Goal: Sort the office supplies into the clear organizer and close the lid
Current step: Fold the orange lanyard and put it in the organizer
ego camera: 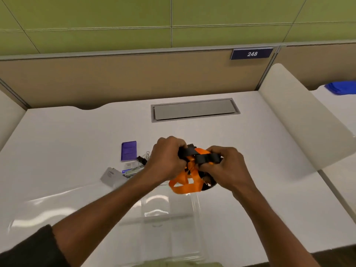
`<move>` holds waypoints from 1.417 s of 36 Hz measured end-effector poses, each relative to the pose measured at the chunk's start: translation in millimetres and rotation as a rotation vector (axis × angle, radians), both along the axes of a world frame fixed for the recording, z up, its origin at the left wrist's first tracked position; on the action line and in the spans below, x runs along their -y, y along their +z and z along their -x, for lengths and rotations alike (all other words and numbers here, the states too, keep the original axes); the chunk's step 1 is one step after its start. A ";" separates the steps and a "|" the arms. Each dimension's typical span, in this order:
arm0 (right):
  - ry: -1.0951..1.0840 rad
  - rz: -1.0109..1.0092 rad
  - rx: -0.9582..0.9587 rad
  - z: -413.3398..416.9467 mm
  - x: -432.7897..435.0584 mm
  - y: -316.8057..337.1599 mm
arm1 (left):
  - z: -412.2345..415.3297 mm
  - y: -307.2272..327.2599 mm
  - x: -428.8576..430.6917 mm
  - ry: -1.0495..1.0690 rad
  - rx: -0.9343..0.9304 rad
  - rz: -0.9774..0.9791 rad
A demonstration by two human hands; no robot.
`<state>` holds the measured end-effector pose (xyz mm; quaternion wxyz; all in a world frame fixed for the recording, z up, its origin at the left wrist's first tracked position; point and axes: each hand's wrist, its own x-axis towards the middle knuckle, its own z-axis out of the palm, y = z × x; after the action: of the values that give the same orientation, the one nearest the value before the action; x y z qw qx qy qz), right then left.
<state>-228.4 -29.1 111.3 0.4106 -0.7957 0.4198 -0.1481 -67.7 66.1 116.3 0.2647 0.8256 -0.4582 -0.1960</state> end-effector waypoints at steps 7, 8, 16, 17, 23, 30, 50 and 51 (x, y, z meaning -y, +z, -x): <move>0.021 -0.059 -0.206 27.8 -72.1 -57.8 | 42.5 -62.2 -64.8 0.094 -0.148 -0.171; 0.022 -0.045 -0.238 30.6 -80.8 -68.1 | 47.7 -70.1 -71.4 0.103 -0.159 -0.187; 0.115 -0.019 -0.410 47.0 -127.7 -116.8 | 71.9 -106.1 -106.0 -0.104 -0.221 -0.367; 0.137 -0.032 -0.408 48.5 -130.4 -118.8 | 72.4 -107.3 -108.0 -0.143 -0.230 -0.387; 0.273 -0.060 -0.385 61.0 -128.4 -106.7 | 67.1 -104.7 -111.1 -0.195 -0.259 -0.400; 0.297 -0.004 -0.443 77.7 -113.6 -90.7 | 60.3 -96.9 -113.7 -0.180 -0.187 -0.342; 0.503 0.174 -0.432 66.1 -121.5 -123.6 | 79.6 -145.7 -119.0 -0.457 0.179 -0.247; 0.488 0.209 -0.409 68.4 -120.0 -117.4 | 81.7 -149.6 -118.6 -0.461 0.220 -0.259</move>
<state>-296.8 90.9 -6.0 0.2574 -0.9239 0.2728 0.0749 -149.4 184.7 -33.3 0.0540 0.7428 -0.6311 -0.2171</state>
